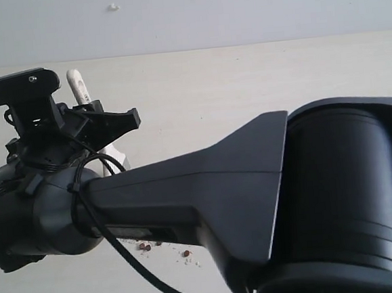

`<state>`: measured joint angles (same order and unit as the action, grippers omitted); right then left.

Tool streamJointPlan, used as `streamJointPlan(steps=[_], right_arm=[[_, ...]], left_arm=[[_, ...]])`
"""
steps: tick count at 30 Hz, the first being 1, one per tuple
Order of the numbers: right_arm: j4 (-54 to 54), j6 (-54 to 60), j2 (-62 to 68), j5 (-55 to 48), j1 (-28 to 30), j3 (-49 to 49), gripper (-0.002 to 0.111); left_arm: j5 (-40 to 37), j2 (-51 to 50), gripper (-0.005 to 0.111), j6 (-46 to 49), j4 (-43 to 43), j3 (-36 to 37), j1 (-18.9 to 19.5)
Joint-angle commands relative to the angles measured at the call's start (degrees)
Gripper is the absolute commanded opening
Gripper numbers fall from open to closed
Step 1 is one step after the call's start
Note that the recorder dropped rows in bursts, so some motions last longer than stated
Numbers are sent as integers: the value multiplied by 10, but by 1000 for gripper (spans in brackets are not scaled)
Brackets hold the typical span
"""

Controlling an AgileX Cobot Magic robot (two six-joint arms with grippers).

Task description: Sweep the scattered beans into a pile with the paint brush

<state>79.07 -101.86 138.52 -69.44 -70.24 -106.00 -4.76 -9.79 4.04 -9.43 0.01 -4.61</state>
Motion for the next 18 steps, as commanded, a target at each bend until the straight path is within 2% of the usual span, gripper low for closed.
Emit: streamJointPlan(steps=[1,12,13,18], right_arm=[[-3,11,-11,-5,9,-1,0],[53,14,-76,-3,3,-1,0],[55,24,-88,19,3,-1,0],[15,181,-164,132,9,-1,0]], left_arm=[[0,5,0,1,-5,0,1],[0,5,0,1,-5,0,1],[0,5,0,1,-5,0,1],[0,5,0,1,-5,0,1]])
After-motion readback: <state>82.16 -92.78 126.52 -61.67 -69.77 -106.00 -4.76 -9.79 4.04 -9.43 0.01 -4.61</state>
